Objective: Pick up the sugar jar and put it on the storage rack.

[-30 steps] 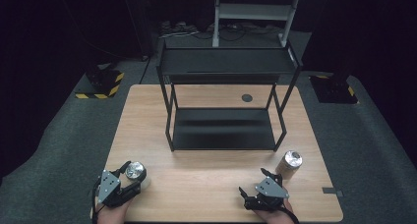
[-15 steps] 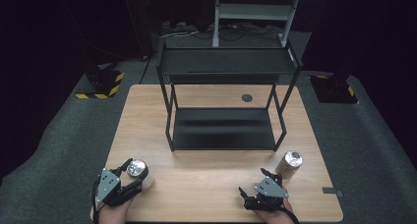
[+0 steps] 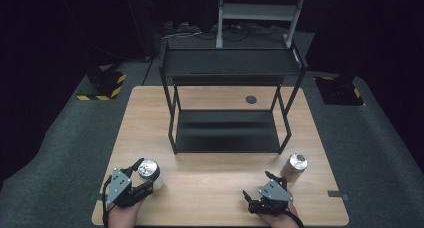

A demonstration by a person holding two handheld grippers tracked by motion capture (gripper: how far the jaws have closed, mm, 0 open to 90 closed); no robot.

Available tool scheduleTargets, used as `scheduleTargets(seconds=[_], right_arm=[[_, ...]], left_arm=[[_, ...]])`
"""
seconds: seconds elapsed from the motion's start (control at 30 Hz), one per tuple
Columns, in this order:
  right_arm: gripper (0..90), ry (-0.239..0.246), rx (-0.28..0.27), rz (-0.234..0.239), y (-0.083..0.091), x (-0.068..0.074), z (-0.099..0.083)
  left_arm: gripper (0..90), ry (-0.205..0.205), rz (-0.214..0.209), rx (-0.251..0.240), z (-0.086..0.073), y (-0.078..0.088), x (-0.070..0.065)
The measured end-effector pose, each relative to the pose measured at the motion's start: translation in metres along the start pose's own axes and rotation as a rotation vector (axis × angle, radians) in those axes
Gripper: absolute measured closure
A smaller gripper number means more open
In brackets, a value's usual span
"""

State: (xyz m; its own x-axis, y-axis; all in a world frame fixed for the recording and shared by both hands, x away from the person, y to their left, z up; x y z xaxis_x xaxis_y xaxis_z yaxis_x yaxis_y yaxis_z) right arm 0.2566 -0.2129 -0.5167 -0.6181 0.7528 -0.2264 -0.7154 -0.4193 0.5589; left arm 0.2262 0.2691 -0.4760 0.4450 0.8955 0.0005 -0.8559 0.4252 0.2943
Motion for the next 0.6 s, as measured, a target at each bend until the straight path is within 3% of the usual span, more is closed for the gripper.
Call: scheduleTargets(seconds=[0.6], right_arm=[[0.0, -0.003, 0.005, -0.001, -0.001, 0.0, 0.001]], left_arm=[[35.2, -0.013, -0.043, -0.042, 0.039, -0.014, -0.007]])
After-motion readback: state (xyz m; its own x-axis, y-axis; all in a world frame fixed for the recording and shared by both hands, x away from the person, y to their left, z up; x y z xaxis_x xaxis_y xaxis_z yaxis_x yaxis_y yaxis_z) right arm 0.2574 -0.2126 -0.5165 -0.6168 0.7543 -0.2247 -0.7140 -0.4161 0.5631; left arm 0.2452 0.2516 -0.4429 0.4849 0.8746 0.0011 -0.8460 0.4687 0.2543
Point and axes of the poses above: each handheld gripper's, and its own axes: y roughly backward along the jaws, z roughly out of its top, x roughly to its left, the point moved 9 cm from there along -y, roughly forward along the jaws, and after that the axes turned 7 degrees about x, right-handed, at the moved point
